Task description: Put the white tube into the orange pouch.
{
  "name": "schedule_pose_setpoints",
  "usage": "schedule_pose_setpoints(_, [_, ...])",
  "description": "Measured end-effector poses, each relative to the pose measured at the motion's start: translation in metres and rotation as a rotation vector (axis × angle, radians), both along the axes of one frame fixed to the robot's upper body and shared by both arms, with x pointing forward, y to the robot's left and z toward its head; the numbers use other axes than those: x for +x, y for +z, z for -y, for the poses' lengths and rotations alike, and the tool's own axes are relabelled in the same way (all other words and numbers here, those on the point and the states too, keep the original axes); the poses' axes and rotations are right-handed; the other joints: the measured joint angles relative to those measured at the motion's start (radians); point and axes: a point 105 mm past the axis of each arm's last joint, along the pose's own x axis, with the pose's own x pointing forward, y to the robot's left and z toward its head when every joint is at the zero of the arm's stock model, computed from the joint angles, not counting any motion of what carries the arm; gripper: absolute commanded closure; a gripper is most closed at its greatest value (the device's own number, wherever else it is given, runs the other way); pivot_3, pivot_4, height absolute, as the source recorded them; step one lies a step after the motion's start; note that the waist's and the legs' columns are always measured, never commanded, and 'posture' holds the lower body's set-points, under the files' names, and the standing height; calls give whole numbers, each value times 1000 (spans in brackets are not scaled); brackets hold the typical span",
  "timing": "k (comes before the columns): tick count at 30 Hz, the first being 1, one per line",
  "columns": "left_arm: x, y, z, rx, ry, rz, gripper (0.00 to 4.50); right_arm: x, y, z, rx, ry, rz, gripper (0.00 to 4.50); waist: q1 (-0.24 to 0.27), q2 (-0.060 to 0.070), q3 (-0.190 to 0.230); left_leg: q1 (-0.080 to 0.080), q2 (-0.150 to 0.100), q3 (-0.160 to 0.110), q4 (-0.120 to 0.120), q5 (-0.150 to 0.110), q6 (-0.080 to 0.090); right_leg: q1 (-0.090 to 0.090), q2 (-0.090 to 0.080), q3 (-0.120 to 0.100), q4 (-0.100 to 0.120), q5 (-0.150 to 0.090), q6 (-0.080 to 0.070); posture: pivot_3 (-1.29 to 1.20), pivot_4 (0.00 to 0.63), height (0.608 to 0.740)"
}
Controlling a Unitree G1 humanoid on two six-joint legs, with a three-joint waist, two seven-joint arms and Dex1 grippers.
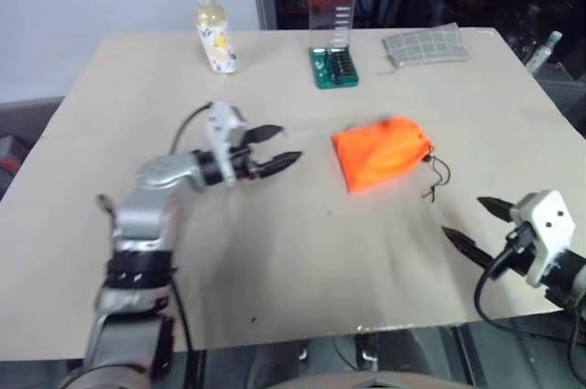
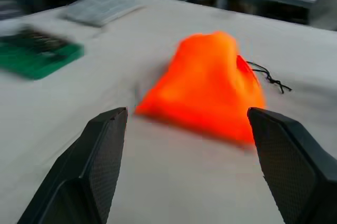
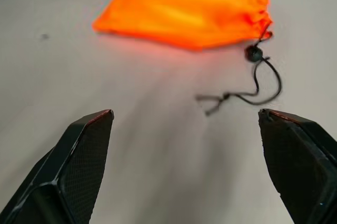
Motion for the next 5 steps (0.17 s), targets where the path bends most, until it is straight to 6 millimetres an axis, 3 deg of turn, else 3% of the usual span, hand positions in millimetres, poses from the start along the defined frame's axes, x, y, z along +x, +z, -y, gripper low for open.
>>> schedule_pose_setpoints(5, [-29,-20,-26,49,44,-119,739,-13,-2,13,-50,-21,-1,63,-7,1,0,1,1,0,1,-1,-2,0,-7,-1,0,0,0,0,150,740])
